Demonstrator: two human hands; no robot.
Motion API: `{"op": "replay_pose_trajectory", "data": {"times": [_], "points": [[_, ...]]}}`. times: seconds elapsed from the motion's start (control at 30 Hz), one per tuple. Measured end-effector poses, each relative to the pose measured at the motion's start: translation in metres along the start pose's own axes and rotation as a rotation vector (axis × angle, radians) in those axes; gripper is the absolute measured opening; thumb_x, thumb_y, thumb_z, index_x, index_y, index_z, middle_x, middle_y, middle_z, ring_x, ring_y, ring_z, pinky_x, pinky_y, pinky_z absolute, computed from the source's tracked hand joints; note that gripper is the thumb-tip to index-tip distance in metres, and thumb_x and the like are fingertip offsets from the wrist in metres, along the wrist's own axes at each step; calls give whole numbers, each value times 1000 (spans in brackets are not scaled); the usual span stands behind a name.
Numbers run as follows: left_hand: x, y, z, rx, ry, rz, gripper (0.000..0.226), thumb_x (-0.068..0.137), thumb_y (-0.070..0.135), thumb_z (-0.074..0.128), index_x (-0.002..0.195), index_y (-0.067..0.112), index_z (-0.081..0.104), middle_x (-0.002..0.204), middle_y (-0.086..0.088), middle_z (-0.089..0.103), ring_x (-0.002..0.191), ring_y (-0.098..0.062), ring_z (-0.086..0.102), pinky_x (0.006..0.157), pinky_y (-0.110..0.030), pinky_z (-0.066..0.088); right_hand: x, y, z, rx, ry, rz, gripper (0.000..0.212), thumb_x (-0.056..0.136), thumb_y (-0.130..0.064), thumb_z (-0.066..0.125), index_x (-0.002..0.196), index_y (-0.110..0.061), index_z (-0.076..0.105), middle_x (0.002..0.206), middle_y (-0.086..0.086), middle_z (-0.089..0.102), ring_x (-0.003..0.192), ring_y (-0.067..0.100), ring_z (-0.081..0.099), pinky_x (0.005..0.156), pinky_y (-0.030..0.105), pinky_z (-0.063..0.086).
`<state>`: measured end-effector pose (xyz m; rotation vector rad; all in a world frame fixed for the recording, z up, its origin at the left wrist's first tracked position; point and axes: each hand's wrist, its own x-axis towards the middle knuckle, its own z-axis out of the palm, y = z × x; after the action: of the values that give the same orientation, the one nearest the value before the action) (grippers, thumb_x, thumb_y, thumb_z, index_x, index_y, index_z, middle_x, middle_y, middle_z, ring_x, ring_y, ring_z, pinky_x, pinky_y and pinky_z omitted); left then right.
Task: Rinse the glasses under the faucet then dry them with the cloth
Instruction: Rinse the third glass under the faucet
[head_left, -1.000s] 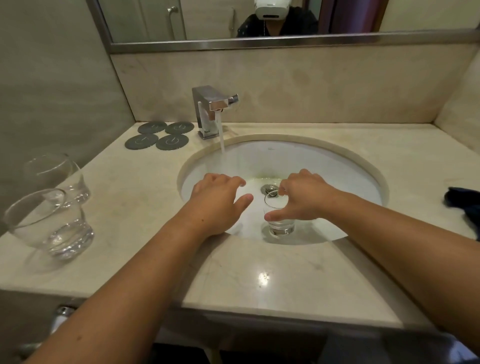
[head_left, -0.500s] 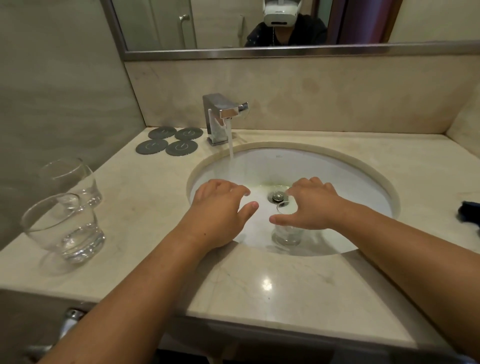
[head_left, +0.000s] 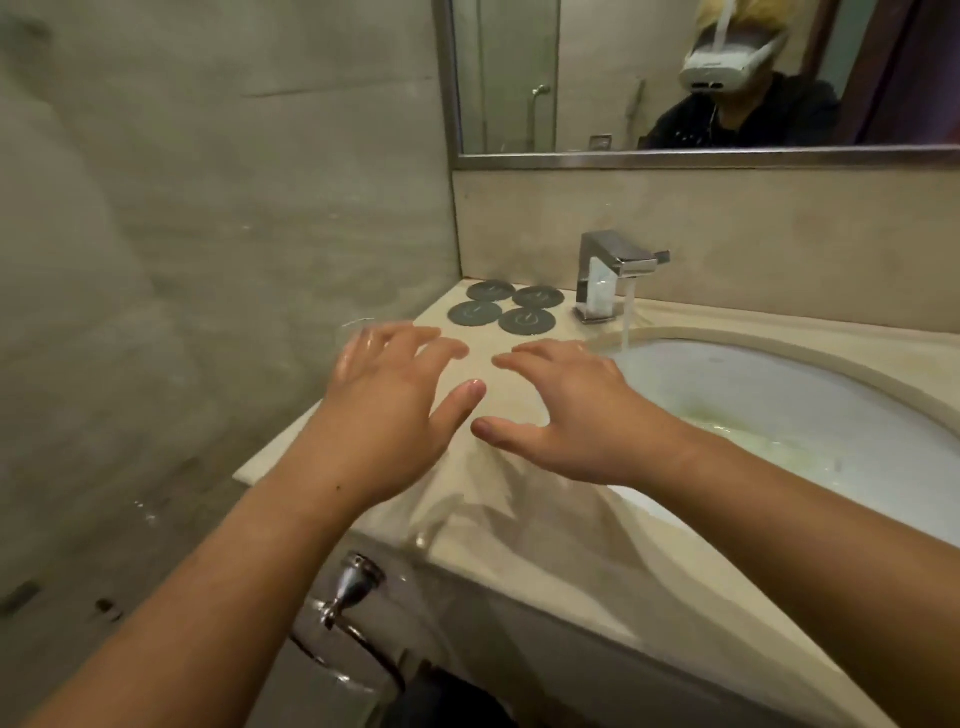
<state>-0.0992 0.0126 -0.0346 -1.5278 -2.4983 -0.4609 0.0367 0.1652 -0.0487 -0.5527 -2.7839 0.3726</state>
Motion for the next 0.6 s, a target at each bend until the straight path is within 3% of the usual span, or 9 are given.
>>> {"op": "replay_pose_trajectory", "data": {"times": [0.13, 0.3, 0.47, 0.6], "points": [[-26, -38, -12, -27, 51, -112, 70, 99, 74, 30, 151, 33, 53, 159, 7, 48, 152, -19, 26, 126, -42, 14, 18, -45, 16, 14, -25, -82, 88, 88, -78, 57, 160, -31, 40, 160, -5, 44, 149, 20, 33, 118, 44, 27], [-39, -63, -8, -16, 8, -273, 77, 93, 71, 55, 158, 30, 44, 158, 3, 48, 149, -24, 32, 122, -44, 22, 32, -72, 36, 38, -28, -102, 82, 89, -68, 67, 157, -32, 41, 151, -2, 51, 143, 24, 40, 113, 43, 31], [-37, -79, 6, -151, -45, -362, 87, 82, 80, 64, 152, 32, 48, 147, 5, 61, 138, -26, 52, 115, -47, 42, 41, -72, 52, 100, -20, -62, 96, 85, -59, 76, 163, -23, 31, 149, 1, 56, 139, 28, 46, 114, 48, 38], [-34, -77, 13, -318, 3, -379, 81, 83, 68, 76, 148, 27, 52, 139, 4, 63, 126, -17, 58, 101, -34, 47, 46, -62, 64, 156, -5, -55, 75, 85, -55, 78, 148, -22, 55, 138, 3, 64, 130, 29, 55, 110, 50, 44]]}}
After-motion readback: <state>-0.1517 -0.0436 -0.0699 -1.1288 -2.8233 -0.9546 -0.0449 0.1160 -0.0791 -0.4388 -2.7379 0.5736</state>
